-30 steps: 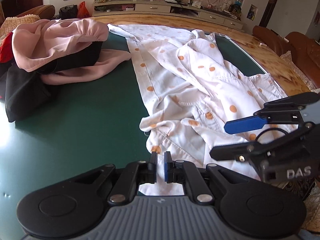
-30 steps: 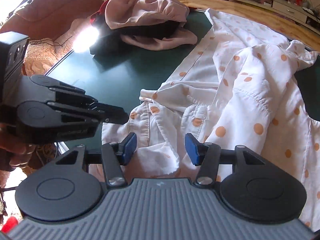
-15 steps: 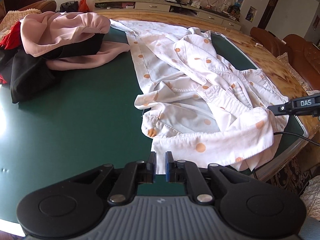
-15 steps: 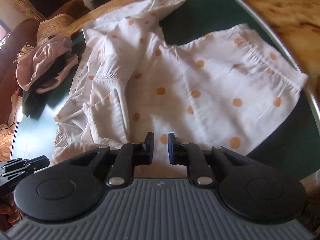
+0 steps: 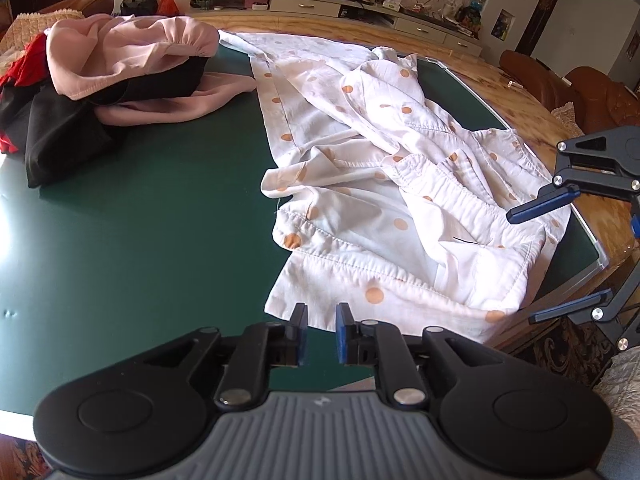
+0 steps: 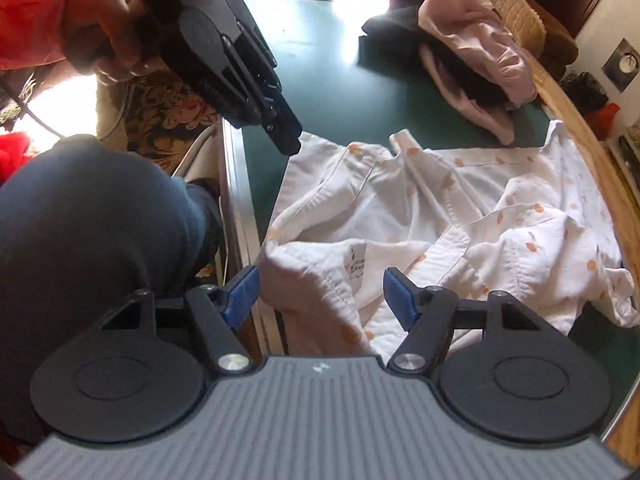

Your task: Fold clothes

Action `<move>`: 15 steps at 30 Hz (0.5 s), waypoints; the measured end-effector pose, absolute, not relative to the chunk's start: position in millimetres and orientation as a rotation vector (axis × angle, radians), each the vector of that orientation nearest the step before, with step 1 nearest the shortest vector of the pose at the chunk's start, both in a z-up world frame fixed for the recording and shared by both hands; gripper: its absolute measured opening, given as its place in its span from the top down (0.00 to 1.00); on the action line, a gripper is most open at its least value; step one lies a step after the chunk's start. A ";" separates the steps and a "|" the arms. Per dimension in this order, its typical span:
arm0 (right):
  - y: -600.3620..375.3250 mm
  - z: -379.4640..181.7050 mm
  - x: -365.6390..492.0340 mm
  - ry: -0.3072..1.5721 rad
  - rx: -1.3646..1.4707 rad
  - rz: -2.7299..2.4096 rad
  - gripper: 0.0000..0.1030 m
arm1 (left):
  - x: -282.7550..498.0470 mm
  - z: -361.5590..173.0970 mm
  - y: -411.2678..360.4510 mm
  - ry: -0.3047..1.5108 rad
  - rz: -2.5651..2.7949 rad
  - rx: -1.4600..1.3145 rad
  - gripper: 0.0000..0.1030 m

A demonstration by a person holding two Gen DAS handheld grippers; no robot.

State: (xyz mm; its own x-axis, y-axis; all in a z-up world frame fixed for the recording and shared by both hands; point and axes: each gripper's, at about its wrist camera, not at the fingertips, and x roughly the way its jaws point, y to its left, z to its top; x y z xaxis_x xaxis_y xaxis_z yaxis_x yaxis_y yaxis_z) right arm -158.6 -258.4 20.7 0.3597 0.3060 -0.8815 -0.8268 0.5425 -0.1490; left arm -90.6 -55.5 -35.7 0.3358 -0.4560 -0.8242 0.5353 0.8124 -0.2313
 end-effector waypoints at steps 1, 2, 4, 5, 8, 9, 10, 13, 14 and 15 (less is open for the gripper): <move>-259.1 18.9 -158.2 0.927 -0.668 0.794 0.26 | -89.1 -36.1 -55.3 1.055 -0.658 0.063 0.85; -259.0 17.3 -157.2 0.916 -0.678 0.778 0.31 | -87.8 -36.1 -56.2 1.063 -0.665 0.046 0.81; -257.7 12.2 -154.5 0.913 -0.683 0.752 0.57 | -85.5 -35.7 -60.8 1.075 -0.677 0.027 0.75; -257.0 9.5 -153.1 0.914 -0.683 0.740 0.77 | -84.9 -35.4 -64.1 1.083 -0.683 0.021 0.69; -254.1 1.6 -153.2 0.887 -0.688 0.722 0.88 | -82.0 -35.9 -74.8 1.127 -0.707 -0.007 0.56; -253.1 -1.0 -153.4 0.877 -0.690 0.717 0.89 | -79.9 -36.8 -78.4 1.147 -0.709 -0.023 0.53; -253.6 -2.1 -154.4 0.867 -0.680 0.712 0.90 | -77.0 -37.9 -82.0 1.168 -0.707 -0.039 0.52; -258.9 -1.5 -160.5 0.842 -0.628 0.700 0.91 | -64.2 -43.9 -91.5 1.229 -0.653 -0.084 0.52; -261.1 -0.9 -163.0 0.835 -0.608 0.697 0.91 | -59.5 -47.0 -94.2 1.252 -0.630 -0.100 0.52; -263.5 0.0 -166.7 0.827 -0.596 0.694 0.91 | -55.7 -50.3 -96.3 1.274 -0.616 -0.120 0.52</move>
State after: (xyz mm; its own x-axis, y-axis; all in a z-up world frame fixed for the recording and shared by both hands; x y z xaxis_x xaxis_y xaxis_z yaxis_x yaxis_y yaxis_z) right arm -166.7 -263.5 0.0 0.4871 0.3147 -0.8147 -0.7480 0.6319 -0.2031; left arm -55.7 -96.3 -50.3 0.1559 -0.4935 -0.8556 0.3645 0.8338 -0.4145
